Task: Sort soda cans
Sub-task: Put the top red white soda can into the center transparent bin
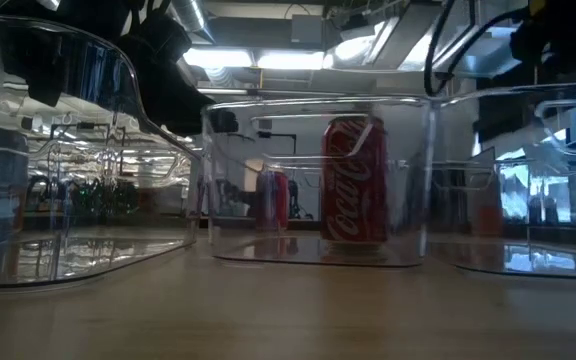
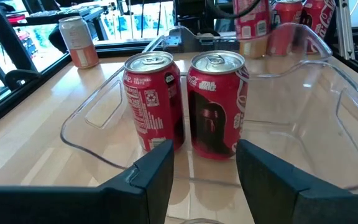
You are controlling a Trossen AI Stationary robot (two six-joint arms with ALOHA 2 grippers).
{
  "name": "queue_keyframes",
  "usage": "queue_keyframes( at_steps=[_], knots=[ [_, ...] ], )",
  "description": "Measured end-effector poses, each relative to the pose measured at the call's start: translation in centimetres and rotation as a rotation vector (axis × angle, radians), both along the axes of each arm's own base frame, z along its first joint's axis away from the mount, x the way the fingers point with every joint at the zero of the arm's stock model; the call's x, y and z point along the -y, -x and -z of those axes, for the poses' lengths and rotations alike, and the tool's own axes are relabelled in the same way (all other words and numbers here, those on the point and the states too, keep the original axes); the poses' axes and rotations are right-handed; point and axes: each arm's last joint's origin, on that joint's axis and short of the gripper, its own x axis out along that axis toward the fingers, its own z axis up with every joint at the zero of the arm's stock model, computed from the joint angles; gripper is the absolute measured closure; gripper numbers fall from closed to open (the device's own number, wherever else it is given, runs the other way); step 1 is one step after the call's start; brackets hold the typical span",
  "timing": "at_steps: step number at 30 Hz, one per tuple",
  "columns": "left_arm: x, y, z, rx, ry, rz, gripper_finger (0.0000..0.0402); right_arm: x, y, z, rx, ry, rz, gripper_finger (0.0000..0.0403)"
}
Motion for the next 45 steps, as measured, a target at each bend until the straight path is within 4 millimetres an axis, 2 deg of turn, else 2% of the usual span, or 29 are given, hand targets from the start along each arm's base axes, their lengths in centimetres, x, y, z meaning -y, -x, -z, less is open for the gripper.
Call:
queue_keyframes(
  at_steps=[5,13,18,24,28,32,39,45],
  knots=[
    [0.0,0.0,0.0,0.000,0.000,0.000,0.0238,-0.2,0.0,-1.3,-0.007,-0.070,0.079,0.0117],
    [0.0,0.0,0.0,-0.001,-0.006,0.002,0.0238,-0.2,-0.1,-5.5,0.087,-0.092,0.195,0.0116],
    [0.0,0.0,0.0,-0.001,-0.006,0.002,0.0238,0.0,-0.8,-8.2,0.290,0.009,0.192,0.0116],
    [0.0,0.0,0.0,0.000,-0.002,0.000,0.0238,0.4,-3.0,-9.7,0.709,0.226,0.077,0.0115],
    [0.0,0.0,0.0,0.000,0.003,-0.001,0.0238,0.7,-4.8,-9.9,0.902,0.349,-0.014,0.0115],
    [0.0,0.0,-0.1,0.007,0.005,-0.001,0.0238,1.1,-7.3,-9.1,0.985,0.421,-0.119,0.0114],
    [0.0,0.0,0.0,0.012,0.079,-0.020,0.0238,0.8,-10.0,-6.1,0.924,0.511,-0.383,0.0114],
    [-0.3,-0.7,-1.2,0.050,0.104,0.005,0.0237,0.8,-10.5,-5.5,0.914,0.584,-0.481,0.0114]
  ],
)
